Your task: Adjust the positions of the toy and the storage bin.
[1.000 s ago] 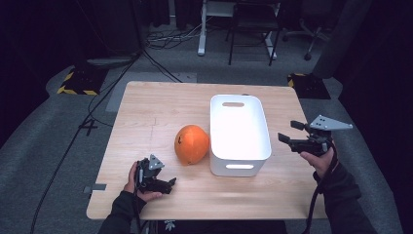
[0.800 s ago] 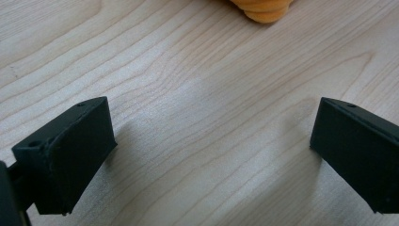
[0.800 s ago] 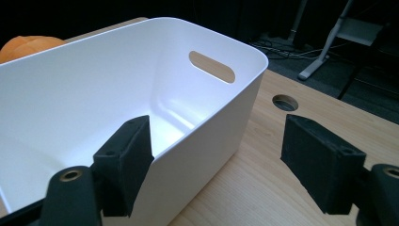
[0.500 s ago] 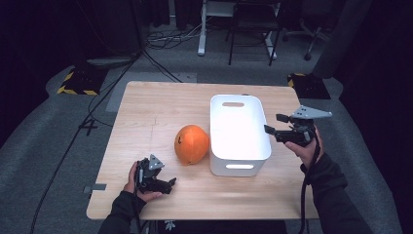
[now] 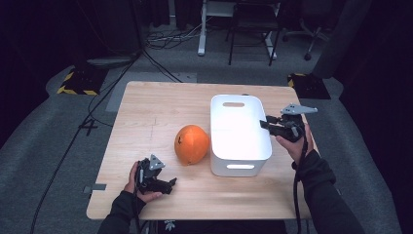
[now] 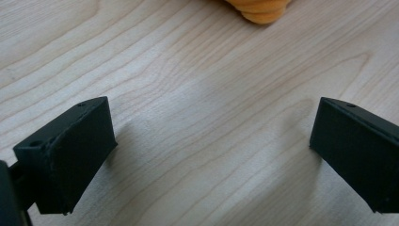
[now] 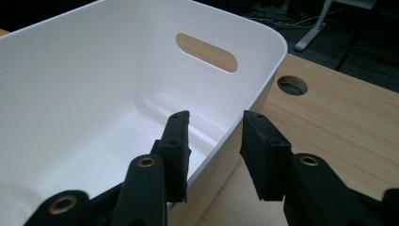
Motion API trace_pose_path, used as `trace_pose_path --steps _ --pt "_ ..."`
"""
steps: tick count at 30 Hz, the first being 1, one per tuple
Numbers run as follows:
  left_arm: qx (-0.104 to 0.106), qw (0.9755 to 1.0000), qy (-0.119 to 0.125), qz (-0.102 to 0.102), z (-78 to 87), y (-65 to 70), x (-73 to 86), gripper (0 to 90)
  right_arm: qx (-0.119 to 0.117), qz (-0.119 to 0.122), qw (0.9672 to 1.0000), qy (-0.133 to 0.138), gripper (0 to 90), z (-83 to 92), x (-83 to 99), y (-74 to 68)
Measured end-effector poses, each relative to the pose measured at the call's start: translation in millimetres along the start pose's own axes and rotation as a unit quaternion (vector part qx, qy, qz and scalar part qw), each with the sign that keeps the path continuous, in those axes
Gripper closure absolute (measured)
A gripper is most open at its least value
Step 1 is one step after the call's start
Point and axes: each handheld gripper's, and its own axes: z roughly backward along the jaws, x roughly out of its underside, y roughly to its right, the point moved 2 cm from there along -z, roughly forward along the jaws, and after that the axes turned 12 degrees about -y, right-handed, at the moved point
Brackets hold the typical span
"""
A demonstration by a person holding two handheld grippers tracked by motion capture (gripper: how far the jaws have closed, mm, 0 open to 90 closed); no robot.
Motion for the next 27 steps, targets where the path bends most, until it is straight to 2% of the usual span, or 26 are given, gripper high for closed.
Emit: trace_pose_path --steps 1,4,5,6,8,10,11,14,17,19,20,24,26,27 --pt "0.006 1.0 -0.001 -0.006 -0.4 2.6 -0.6 0.6 0.013 -0.004 0.9999 0.005 66.7 1.5 2.1 -1.4" --pt "0.007 0.9999 0.001 -0.008 -1.8 6.7 -2.5 0.6 0.033 -0.006 0.9994 0.008 70.9 3.1 3.7 -2.7" --pt "0.006 0.9998 0.0 -0.017 -2.1 6.9 -3.8 0.6 0.038 -0.007 0.9992 0.009 72.4 3.8 4.5 -2.6" --pt "0.007 0.9999 -0.006 -0.013 -2.3 8.5 -4.5 0.6 0.043 -0.012 0.9989 0.012 74.2 4.4 5.7 -1.6" --pt "0.009 0.9996 -0.001 -0.026 -4.9 8.9 -9.1 0.4 0.054 -0.02 0.9982 0.013 77.3 6.3 8.1 0.8" --pt "0.015 0.9996 -0.003 -0.024 -6.3 10.3 -10.8 0.3 0.062 -0.023 0.9977 0.012 78.8 7.7 9.1 1.8" --pt "0.015 0.9996 -0.002 -0.024 -8.4 12.3 -15.0 0.4 0.073 -0.035 0.9966 0.013 81.6 9.9 11.6 3.9" --pt "0.012 0.9996 -0.001 -0.027 -10.1 13.9 -18.3 0.4 0.074 -0.039 0.9964 0.015 82.1 11.9 13.8 7.0" --pt "0.024 0.9992 -0.001 -0.032 -12.4 15.6 -21.5 0.3 0.082 -0.044 0.9956 0.012 82.6 15.2 16.3 8.1" --pt "0.017 0.9992 -0.002 -0.035 -12.5 15.1 -23.1 0.1 0.108 -0.049 0.9929 0.002 83.1 19.7 18.5 8.9" --pt "0.017 0.9992 -0.002 -0.035 -12.5 15.1 -23.1 0.2 0.108 -0.049 0.9929 0.002 83.1 19.7 18.5 8.9" --pt "0.023 0.9991 -0.004 -0.035 -13.0 15.5 -23.4 0.2 0.129 -0.071 0.9891 -0.002 82.9 25.3 23.1 13.3" --pt "0.023 0.9991 -0.004 -0.035 -13.0 15.5 -23.5 0.2 0.131 -0.077 0.9884 -0.003 81.0 28.0 25.2 15.5" --pt "0.023 0.9991 -0.004 -0.034 -12.9 15.6 -23.3 0.2 0.13 -0.084 0.988 0.001 76.9 29.9 26.3 15.8"
